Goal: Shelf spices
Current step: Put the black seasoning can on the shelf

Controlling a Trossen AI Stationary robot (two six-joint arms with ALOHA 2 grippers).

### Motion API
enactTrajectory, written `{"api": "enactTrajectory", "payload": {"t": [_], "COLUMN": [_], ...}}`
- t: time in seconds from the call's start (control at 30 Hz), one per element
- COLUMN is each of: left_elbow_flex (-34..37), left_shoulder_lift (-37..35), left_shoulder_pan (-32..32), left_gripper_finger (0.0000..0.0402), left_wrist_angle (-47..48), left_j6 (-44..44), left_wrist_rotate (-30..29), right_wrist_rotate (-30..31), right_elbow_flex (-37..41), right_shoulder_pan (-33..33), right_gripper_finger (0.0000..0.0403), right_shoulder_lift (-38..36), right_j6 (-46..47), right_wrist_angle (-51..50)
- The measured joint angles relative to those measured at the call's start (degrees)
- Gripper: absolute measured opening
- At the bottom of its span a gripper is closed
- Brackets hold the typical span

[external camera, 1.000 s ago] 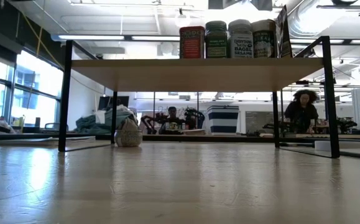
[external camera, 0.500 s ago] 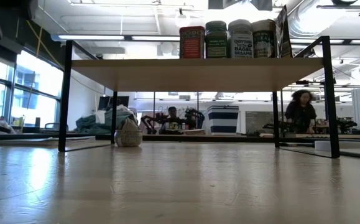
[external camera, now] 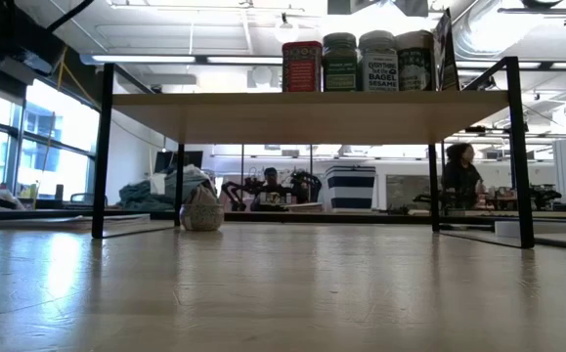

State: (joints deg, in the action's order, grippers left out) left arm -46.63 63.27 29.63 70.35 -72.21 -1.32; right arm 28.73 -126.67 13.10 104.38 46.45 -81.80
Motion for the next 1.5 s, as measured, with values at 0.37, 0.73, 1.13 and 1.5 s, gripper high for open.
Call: {"api": "enactTrajectory", "payload": {"t": [0.37,0.73,1.13,1.5], "left_elbow_flex": [0.0,-0.02,-11.13,-41.44], "left_shoulder_lift": [4.7,13.17,8.59,2.11], "left_shoulder_pan": [-0.3,-0.46,-1.95,-7.31], "left_gripper_finger": [0.0269,0.0269,0.0118,0.0118], "left_wrist_angle": [-2.03,-5.05,7.03,11.77], "left_j6": [3.04,6.11,9.96,15.6], "left_wrist_rotate": [1.95,5.13,5.28,-11.2], "right_wrist_rotate": [0.13,0.11,-0.19,-0.37], "right_elbow_flex": [0.0,0.0,0.0,0.0], "right_shoulder_pan": [0.0,0.0,0.0,0.0], "right_gripper_finger": [0.0,0.0,0.0,0.0], "right_shoulder_lift": [-0.02,-0.02,-0.02,-0.07], "right_j6": [-0.26,-0.45,-0.45,-0.3], "right_wrist_angle": [-0.02,-0.11,-0.74,-1.33]}}
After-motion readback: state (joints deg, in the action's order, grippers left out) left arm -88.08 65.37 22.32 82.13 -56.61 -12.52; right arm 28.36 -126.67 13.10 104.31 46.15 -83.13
